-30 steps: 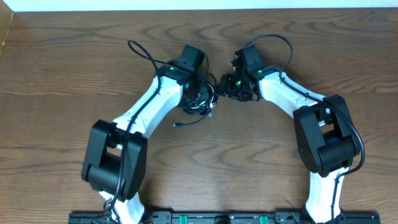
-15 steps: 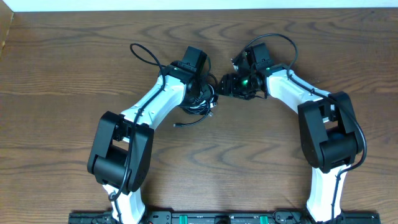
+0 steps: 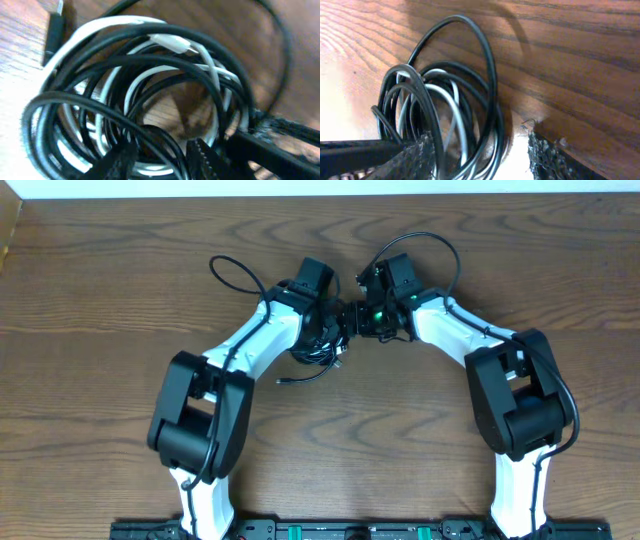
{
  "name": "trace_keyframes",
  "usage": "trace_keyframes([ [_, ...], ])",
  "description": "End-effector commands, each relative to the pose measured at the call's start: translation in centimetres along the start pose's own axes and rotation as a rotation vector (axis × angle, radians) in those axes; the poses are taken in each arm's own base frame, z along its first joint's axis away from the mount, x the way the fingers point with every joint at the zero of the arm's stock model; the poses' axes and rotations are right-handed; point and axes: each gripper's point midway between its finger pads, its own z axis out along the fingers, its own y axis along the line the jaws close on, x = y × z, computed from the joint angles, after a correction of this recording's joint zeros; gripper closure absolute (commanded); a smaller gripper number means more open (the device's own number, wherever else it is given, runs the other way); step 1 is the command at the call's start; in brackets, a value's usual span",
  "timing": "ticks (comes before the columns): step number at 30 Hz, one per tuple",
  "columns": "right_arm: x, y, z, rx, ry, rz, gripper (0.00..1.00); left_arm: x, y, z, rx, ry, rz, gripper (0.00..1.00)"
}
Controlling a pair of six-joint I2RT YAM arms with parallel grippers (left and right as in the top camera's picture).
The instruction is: Untangle cables
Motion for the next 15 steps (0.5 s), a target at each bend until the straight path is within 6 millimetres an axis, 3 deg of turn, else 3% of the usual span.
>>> trace_keyframes([
  [1,0.5,-1.8,0.7,0.093,-0.003,0.027,0.42,1.0,1.0,1.3,-0.031,0.046,-0.016,0.73],
  [6,0.5,-3.1,0.6,0.167,-0.015,0.031,0.51,1.1,1.1,1.3,-0.034,0.049,0.008,0.92],
  [10,0.8,-4.7,0.7,0.26,-0.026,0.061,0.58,1.0,1.0,0.5,-0.025,0.046,0.039,0.92],
  [15,1.4,-4.0,1.9,0.239,-0.012,0.042,0.54,0.2,-0.1,-1.8,0.026,0.004,0.056,0.92],
])
